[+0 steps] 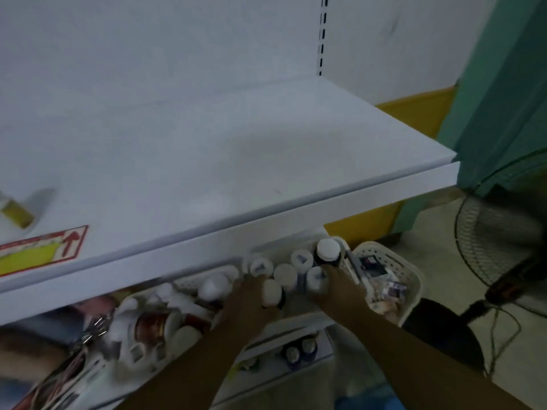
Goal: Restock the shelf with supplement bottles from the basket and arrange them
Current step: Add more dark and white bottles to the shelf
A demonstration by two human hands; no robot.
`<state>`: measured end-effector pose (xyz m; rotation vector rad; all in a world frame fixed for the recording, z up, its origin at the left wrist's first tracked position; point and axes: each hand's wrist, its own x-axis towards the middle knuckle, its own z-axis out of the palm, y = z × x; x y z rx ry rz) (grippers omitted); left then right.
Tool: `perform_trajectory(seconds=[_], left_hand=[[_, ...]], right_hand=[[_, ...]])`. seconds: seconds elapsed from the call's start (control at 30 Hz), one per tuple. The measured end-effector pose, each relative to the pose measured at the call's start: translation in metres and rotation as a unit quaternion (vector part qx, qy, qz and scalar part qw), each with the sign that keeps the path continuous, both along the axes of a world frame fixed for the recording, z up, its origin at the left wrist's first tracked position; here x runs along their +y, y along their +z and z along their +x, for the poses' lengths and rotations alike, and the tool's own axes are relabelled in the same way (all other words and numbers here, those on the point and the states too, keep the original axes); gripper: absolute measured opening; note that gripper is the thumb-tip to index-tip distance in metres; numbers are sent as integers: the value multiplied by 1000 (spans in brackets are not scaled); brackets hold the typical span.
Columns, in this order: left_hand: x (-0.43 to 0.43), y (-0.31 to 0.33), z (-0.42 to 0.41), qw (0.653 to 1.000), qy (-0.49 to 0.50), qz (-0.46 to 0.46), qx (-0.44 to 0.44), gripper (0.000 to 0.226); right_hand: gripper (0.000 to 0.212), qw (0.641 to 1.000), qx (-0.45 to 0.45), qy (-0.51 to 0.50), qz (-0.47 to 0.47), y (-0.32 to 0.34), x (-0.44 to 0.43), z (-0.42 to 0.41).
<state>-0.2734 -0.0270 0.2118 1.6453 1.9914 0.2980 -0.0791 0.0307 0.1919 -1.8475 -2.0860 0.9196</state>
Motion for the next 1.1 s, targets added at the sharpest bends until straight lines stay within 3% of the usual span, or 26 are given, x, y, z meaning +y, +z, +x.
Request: perform_trajectory(seconds=[0.1,0.2,0.27,0.37,0.43,0.5,0.6,0.67,0.73,0.83,0.97,1.1], left_hand=[[-1,-10,4,999,39,14,15,57],[-1,-3,6,998,53,14,25,62],[-4,13,2,996,79,25,-32,59],[-25,49,-10,986,93,63,-121,52],[-50,76,-18,977,98,97,-159,48],[-82,103,-28,961,111,138,-214,44],[-140,139,-42,903,170,205,-337,39],[-184,162,-56,842,217,259,-420,40],[-226,183,-73,785,259,300,-476,49],[-288,214,-100,732,289,347,-510,52],[-360,246,-136,724,292,388,-490,38],[-408,266,-170,736,306,399,-454,41]], right_hand=[[62,997,73,-17,0,-12,10,-3],[37,986,158,-41,16,-14,8,-3],[27,975,215,-50,21,-4,6,-4],[31,956,287,-63,5,22,0,-4],[28,924,371,-60,-67,46,-12,-5],[24,868,466,-44,-162,74,-34,-15],[28,790,554,-1,-262,112,-82,-46],[27,766,577,27,-282,138,-122,-78],[28,767,578,67,-272,163,-162,-111],[39,771,557,186,-246,208,-220,-158],[22,758,551,286,-202,249,-281,-210],[36,760,554,295,-170,271,-325,-253]])
